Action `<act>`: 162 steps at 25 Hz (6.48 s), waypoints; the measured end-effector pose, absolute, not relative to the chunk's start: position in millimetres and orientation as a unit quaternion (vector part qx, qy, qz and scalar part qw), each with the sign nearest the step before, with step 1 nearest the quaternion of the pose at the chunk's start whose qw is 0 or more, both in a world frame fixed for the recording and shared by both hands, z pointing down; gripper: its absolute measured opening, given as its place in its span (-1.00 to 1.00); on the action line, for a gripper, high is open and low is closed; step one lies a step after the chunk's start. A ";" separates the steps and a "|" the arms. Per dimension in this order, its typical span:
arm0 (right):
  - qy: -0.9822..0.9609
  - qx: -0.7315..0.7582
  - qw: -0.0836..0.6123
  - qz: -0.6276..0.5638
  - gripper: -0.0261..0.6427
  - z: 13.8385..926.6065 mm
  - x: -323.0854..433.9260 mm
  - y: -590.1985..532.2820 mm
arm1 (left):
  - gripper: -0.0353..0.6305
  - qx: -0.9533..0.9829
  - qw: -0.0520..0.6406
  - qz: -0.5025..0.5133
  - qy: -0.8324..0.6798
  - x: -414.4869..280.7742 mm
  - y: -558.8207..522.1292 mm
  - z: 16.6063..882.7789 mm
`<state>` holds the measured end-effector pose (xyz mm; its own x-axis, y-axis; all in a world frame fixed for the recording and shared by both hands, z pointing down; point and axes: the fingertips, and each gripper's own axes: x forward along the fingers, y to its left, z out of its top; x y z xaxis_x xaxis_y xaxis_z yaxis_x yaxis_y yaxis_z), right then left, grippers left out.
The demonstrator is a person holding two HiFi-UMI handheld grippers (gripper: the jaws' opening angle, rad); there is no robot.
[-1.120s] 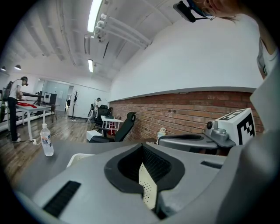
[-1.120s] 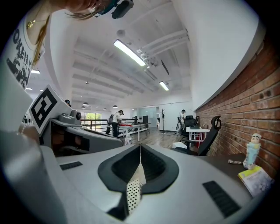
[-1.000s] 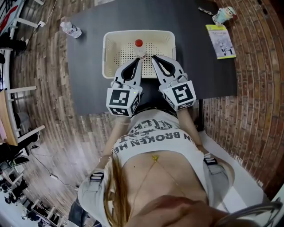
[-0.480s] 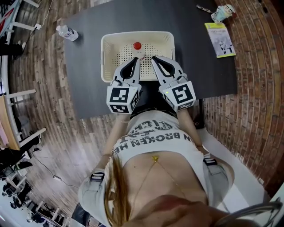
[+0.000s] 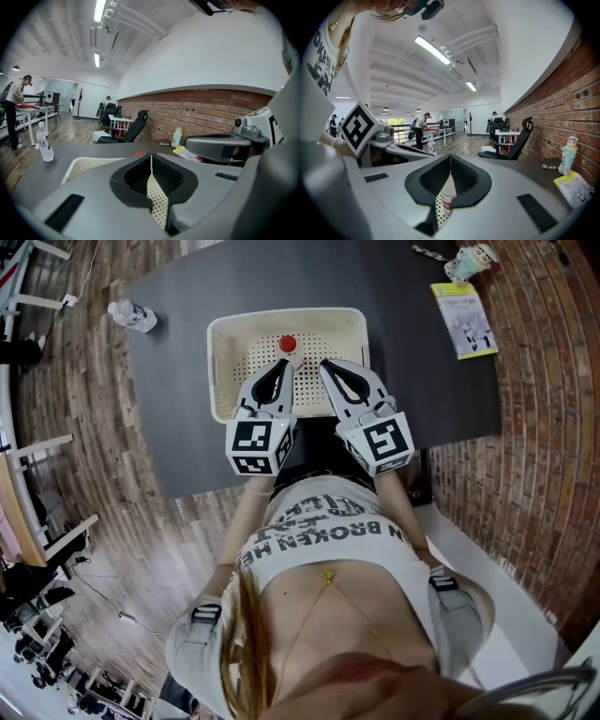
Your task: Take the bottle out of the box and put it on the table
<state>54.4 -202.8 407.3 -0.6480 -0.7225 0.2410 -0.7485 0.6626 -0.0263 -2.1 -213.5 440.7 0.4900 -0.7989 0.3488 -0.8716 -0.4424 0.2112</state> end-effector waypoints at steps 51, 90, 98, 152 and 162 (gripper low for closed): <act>-0.896 0.419 0.129 0.075 -0.89 425.6 74.0 -215.1 | -0.39 0.854 0.138 0.169 -0.473 9.6 -257.6 486.7; -0.905 0.408 0.106 0.045 -0.89 399.5 81.3 -182.9 | -0.42 0.872 0.095 0.151 -0.456 -11.2 -226.7 379.1; -0.916 0.386 0.105 0.043 -0.89 396.7 80.4 -176.4 | -0.42 0.875 0.075 0.143 -0.456 -21.8 -208.1 337.4; -0.922 0.365 0.119 0.053 -0.89 404.7 41.7 -162.0 | -0.43 0.821 0.081 0.119 -0.553 -153.9 -180.7 320.8; -0.912 0.386 0.127 0.057 -0.89 409.6 15.4 -154.3 | -0.43 0.804 0.088 0.117 -0.576 -220.4 -176.6 328.5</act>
<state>15.4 -154.3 409.6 -0.6696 -0.6901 0.2748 -0.7188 0.6952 -0.0056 -220.4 -176.6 328.5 0.3095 -0.9059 0.2892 -0.9469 -0.3213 0.0071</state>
